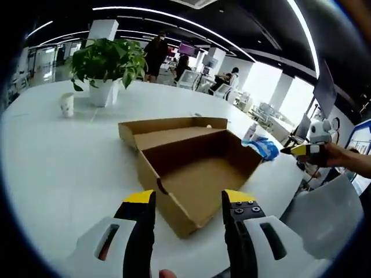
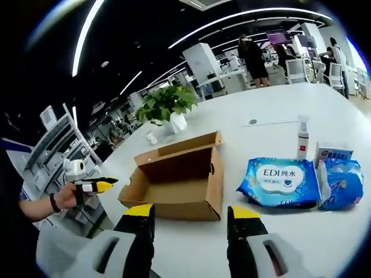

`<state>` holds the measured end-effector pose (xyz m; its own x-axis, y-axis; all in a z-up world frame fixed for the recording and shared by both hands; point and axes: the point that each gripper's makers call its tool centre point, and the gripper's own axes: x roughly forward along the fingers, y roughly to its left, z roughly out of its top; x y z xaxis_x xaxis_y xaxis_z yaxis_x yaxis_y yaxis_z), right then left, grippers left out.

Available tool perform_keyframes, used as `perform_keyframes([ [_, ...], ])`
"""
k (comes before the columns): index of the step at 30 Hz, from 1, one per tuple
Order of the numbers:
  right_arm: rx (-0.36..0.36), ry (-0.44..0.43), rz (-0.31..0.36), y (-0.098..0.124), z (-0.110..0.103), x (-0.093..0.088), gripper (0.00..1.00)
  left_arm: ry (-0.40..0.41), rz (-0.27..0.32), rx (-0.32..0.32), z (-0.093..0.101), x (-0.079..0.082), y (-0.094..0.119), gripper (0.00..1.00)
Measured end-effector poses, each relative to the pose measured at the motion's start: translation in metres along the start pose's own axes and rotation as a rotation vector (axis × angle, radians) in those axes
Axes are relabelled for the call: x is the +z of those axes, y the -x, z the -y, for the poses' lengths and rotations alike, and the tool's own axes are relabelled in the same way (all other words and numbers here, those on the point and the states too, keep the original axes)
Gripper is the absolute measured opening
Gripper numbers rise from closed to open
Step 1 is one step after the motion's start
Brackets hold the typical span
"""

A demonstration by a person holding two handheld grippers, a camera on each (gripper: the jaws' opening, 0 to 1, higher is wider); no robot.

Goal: Operate the shoe box by opening the lid, removing the specified soft item, and placing it in the target area until the item is outside and the box remains undamaged.

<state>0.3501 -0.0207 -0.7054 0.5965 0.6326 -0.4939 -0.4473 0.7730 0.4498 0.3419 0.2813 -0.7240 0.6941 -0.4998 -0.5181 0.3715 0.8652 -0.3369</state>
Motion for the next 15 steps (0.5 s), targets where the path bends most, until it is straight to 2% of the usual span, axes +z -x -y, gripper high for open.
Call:
perform_keyframes([
  [4,-0.014,0.007,-0.007,-0.002,-0.004,-0.006,0.48,0.006,-0.006,0.016,-0.003,-0.003,-0.001,0.46],
  [8,-0.012,-0.027,0.018,-0.003,-0.003,-0.007,0.48,0.030,-0.020,0.044,-0.010,-0.010,-0.004,0.46],
  [12,-0.047,-0.017,-0.001,-0.003,0.003,-0.014,0.48,0.044,-0.001,0.044,-0.010,-0.008,-0.005,0.47],
  [15,-0.056,-0.059,0.046,-0.002,0.006,-0.011,0.47,0.041,-0.008,0.072,-0.016,-0.011,-0.007,0.48],
])
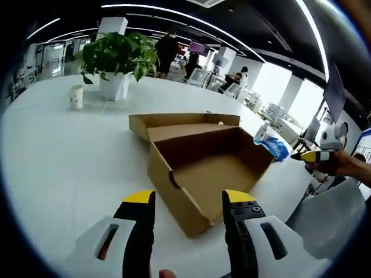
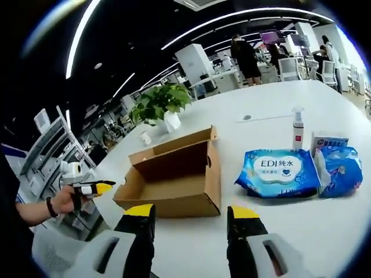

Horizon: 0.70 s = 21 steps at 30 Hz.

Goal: Operate the shoe box by opening the lid, removing the specified soft item, and placing it in the target area until the item is outside and the box remains undamaged.

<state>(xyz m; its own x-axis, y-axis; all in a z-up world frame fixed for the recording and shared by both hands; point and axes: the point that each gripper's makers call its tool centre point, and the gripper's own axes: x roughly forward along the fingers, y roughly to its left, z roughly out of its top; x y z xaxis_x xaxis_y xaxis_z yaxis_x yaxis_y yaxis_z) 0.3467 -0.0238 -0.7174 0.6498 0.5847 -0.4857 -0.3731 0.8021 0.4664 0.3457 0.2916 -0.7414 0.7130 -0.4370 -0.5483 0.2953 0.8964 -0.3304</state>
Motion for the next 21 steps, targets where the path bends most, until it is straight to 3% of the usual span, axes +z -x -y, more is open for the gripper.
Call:
perform_keyframes([
  [9,0.003,-0.015,-0.012,-0.004,0.000,-0.013,0.48,0.057,-0.033,0.061,-0.016,-0.011,-0.009,0.50],
  [19,-0.008,-0.047,-0.014,0.000,0.006,-0.020,0.47,0.096,-0.105,0.089,-0.013,-0.028,-0.028,0.48],
  [21,-0.010,-0.055,-0.013,0.002,0.008,-0.022,0.47,0.120,-0.097,0.089,-0.013,-0.029,-0.031,0.49],
])
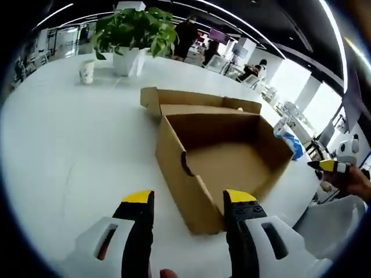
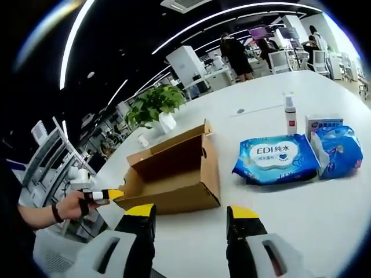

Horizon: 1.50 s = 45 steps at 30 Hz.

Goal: Operate the shoe box by opening the lid, removing the specified soft item, and placing it in the target area until the item is outside and the box remains undamaged.

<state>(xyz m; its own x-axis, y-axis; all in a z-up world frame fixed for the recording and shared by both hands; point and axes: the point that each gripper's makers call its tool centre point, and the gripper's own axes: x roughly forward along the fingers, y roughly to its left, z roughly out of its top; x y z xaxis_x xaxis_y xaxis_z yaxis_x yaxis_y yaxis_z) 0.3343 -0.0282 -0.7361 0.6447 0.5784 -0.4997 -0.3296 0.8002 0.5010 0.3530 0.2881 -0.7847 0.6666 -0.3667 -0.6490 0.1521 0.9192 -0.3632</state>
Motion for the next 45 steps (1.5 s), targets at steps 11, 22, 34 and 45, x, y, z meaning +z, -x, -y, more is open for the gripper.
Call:
perform_keyframes([
  [11,-0.004,-0.023,-0.007,0.003,-0.001,-0.009,0.46,0.005,-0.053,0.023,0.003,-0.006,-0.017,0.45],
  [22,0.012,-0.024,-0.009,0.001,-0.006,-0.010,0.46,-0.007,-0.035,0.081,-0.009,0.006,-0.015,0.20],
  [34,0.015,-0.031,-0.014,0.002,-0.017,-0.014,0.45,-0.053,-0.085,0.172,-0.022,0.007,-0.011,0.11],
  [45,0.026,-0.034,-0.022,-0.001,-0.022,-0.015,0.45,-0.082,-0.070,0.218,-0.024,0.006,-0.009,0.06],
])
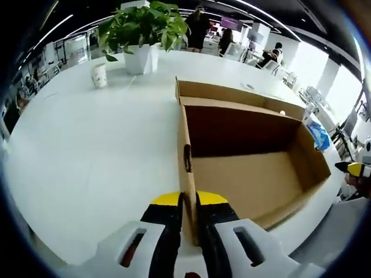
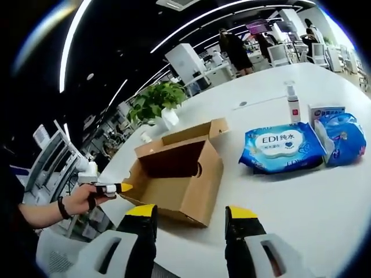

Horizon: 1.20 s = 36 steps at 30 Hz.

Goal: Operate the shoe box by opening the lid, removing the specified soft item, and placing it in the target area until the item is outside and the box remains undamaged.

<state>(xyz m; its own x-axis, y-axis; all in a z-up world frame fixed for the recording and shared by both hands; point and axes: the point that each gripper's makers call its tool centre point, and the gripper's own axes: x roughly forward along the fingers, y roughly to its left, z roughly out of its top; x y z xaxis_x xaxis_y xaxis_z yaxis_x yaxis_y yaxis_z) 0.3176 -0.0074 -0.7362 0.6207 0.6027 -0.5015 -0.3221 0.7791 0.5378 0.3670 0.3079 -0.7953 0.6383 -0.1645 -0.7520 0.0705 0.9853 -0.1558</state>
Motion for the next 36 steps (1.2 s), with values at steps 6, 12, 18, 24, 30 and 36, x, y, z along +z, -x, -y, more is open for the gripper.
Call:
perform_keyframes([
  [6,0.005,-0.005,0.000,-0.006,-0.001,0.003,0.44,0.064,0.031,-0.024,-0.002,0.001,0.000,0.07],
  [12,0.020,0.006,-0.015,-0.013,-0.009,0.001,0.44,0.052,0.035,-0.029,-0.001,0.001,0.000,0.07],
  [18,0.033,-0.009,-0.004,-0.016,-0.011,0.007,0.44,0.063,0.035,-0.028,-0.002,0.001,-0.001,0.07],
  [24,0.028,-0.008,-0.006,-0.023,-0.006,0.013,0.44,0.072,0.034,-0.039,-0.001,0.001,-0.001,0.08],
  [30,0.034,-0.011,-0.007,-0.032,-0.005,0.021,0.44,0.073,0.030,-0.042,-0.001,0.001,-0.001,0.08],
  [36,0.042,-0.009,-0.005,-0.043,-0.005,0.033,0.44,0.071,0.026,-0.043,-0.001,0.002,-0.002,0.08],
])
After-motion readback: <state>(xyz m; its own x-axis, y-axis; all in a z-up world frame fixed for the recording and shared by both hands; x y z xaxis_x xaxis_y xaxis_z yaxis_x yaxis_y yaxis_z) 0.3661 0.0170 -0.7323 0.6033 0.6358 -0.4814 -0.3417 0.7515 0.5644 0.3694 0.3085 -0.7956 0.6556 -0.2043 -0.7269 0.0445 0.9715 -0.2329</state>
